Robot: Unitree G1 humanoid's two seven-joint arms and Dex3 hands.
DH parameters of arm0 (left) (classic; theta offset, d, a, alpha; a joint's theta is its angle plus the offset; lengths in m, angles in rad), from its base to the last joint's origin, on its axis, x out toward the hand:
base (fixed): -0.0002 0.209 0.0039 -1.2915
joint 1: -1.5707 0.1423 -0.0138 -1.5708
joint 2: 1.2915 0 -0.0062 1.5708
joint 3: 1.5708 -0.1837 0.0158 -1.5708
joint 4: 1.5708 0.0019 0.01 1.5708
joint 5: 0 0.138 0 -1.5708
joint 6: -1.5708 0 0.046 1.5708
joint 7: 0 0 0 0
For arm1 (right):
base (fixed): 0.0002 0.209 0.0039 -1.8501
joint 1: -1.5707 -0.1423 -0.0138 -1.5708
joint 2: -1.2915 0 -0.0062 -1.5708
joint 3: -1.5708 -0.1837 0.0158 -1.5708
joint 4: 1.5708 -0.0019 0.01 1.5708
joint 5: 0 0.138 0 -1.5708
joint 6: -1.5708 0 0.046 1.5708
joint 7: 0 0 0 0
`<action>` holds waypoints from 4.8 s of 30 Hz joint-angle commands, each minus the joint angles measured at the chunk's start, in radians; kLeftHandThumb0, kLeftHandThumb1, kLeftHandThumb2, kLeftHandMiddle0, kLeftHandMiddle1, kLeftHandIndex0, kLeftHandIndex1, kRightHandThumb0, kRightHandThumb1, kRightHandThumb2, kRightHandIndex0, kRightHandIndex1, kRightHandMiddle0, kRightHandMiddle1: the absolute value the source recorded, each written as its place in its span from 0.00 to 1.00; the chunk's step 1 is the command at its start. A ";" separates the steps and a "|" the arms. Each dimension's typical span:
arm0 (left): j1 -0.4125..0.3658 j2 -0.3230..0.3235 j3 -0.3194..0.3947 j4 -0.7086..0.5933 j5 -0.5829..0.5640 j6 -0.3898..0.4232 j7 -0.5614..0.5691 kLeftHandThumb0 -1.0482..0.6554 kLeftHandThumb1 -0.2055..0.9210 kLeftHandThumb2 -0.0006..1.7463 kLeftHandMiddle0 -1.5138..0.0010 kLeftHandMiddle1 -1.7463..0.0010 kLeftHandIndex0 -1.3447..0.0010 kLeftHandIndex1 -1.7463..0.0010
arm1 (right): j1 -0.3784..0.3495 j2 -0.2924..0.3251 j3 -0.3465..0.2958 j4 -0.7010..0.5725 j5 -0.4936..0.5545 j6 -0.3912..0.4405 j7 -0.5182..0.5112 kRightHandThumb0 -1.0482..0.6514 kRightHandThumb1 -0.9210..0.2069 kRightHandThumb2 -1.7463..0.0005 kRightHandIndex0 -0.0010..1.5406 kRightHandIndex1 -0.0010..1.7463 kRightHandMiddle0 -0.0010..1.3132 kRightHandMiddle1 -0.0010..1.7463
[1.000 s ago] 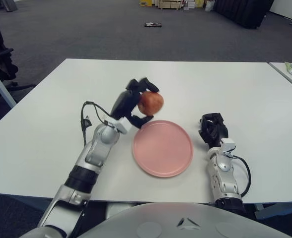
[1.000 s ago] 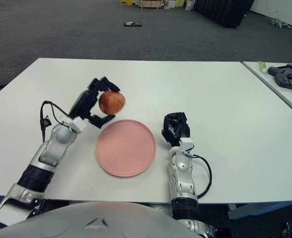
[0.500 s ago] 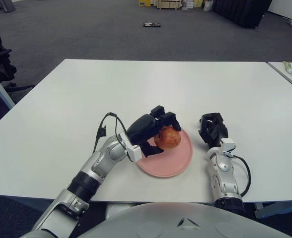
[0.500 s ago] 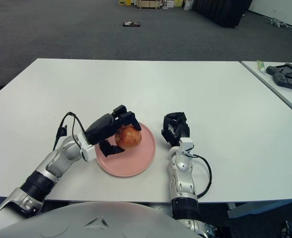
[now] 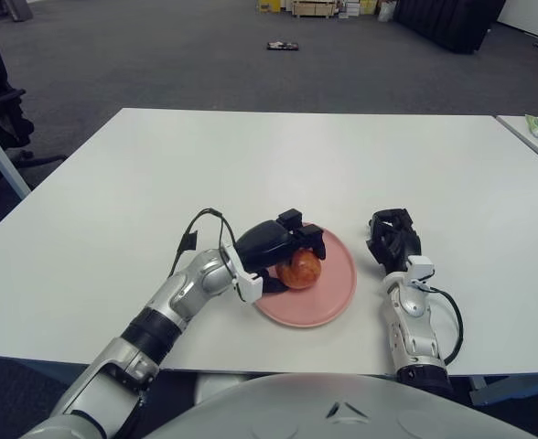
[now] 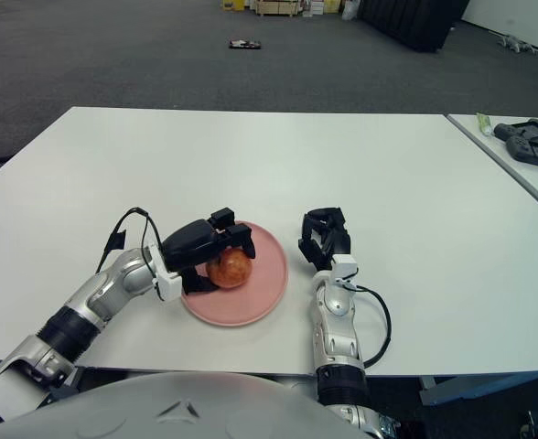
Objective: Put the apple into the plate.
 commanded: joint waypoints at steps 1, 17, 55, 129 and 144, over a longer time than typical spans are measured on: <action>-0.008 0.014 -0.023 0.048 0.047 -0.002 0.012 0.50 0.48 0.78 0.20 0.00 0.28 0.00 | -0.009 0.000 -0.004 0.008 0.005 0.003 -0.001 0.40 0.12 0.59 0.34 0.71 0.21 1.00; -0.080 0.052 -0.080 0.123 0.059 -0.073 -0.017 0.37 0.71 0.55 0.62 0.00 0.70 0.00 | -0.011 -0.006 -0.002 0.014 0.002 -0.005 0.005 0.40 0.12 0.59 0.34 0.71 0.21 1.00; -0.089 0.085 -0.057 0.035 0.012 -0.077 -0.075 0.00 1.00 0.58 1.00 1.00 1.00 1.00 | -0.005 -0.008 0.004 -0.010 -0.011 0.050 -0.002 0.41 0.02 0.68 0.32 0.71 0.16 1.00; 0.377 -0.340 0.523 -0.024 -0.570 0.231 0.268 0.38 0.72 0.56 0.55 0.01 0.70 0.00 | -0.015 -0.006 0.000 0.024 -0.003 0.000 0.002 0.41 0.10 0.61 0.35 0.72 0.19 1.00; 0.389 -0.332 0.523 0.006 -0.515 0.253 0.299 0.37 0.66 0.60 0.49 0.00 0.67 0.00 | -0.013 -0.003 0.002 0.018 -0.001 -0.003 0.003 0.40 0.11 0.59 0.34 0.72 0.20 1.00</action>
